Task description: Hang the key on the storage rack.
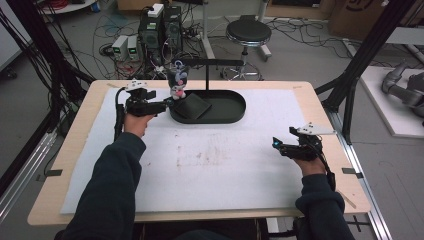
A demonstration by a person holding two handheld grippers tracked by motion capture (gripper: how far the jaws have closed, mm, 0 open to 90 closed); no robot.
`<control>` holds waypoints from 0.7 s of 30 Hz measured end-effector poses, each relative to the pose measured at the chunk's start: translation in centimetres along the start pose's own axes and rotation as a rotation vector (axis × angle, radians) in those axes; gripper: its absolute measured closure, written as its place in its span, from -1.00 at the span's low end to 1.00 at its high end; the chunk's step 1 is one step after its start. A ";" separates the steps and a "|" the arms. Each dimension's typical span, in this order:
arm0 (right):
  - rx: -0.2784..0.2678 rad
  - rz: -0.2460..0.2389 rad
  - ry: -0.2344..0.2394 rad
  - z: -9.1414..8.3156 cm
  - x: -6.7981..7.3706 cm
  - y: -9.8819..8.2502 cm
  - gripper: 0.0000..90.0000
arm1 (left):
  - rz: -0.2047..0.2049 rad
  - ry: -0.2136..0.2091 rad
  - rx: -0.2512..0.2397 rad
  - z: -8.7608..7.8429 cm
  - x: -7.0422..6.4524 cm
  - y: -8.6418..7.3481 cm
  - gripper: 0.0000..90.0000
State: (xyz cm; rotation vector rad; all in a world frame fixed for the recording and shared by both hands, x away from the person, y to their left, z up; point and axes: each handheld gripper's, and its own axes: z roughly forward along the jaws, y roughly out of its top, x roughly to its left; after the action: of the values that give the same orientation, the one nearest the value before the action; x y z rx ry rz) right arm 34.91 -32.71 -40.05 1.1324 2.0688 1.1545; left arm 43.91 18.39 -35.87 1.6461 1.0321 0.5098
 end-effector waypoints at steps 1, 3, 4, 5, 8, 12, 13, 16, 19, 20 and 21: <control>0.002 -0.001 0.004 0.0 0.0 0.0 -0.53 | 0.004 -0.010 -0.009 -0.5 -0.2 -0.1 -0.53; 0.003 -0.008 0.005 0.1 0.1 0.0 -0.53 | 0.017 -0.017 -0.034 -1.3 -0.7 -0.5 -0.53; 0.004 -0.006 0.008 0.1 0.2 0.0 -0.53 | 0.019 -0.020 -0.046 -1.8 -0.8 -0.7 -0.53; 0.002 -0.010 0.009 0.1 0.1 0.0 -0.53 | 0.020 -0.023 -0.060 -2.2 -1.0 -1.0 -0.54; 0.001 -0.015 0.008 0.1 0.1 0.0 -0.53 | 0.032 -0.017 -0.091 -3.4 -1.4 -1.9 -0.60; 0.004 -0.015 0.005 0.1 0.3 0.0 -0.53 | 0.063 -0.011 -0.115 -4.7 -1.8 -2.8 -0.60; 0.004 -0.019 0.003 0.1 0.3 0.0 -0.53 | 0.068 -0.014 -0.123 -5.0 -1.9 -3.0 -0.60; 0.005 -0.024 -0.002 0.1 0.5 -0.1 -0.53 | 0.090 -0.015 -0.132 -5.8 -2.0 -3.6 -0.60; 0.009 -0.028 -0.005 0.0 0.6 -0.1 -0.53 | 0.103 -0.017 -0.136 -6.3 -1.9 -4.1 -0.59; 0.008 -0.026 -0.005 0.0 0.6 -0.1 -0.53 | 0.111 -0.015 -0.132 -6.4 -1.9 -4.2 -0.59; 0.007 -0.024 -0.005 0.0 0.7 -0.1 -0.53 | 0.114 -0.014 -0.131 -6.5 -1.8 -4.4 -0.59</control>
State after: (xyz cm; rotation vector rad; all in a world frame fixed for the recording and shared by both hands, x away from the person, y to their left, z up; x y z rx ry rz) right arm 34.52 -32.13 -40.12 1.1097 2.0786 1.1331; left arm 36.35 20.71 -37.47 1.5955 0.8794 0.6270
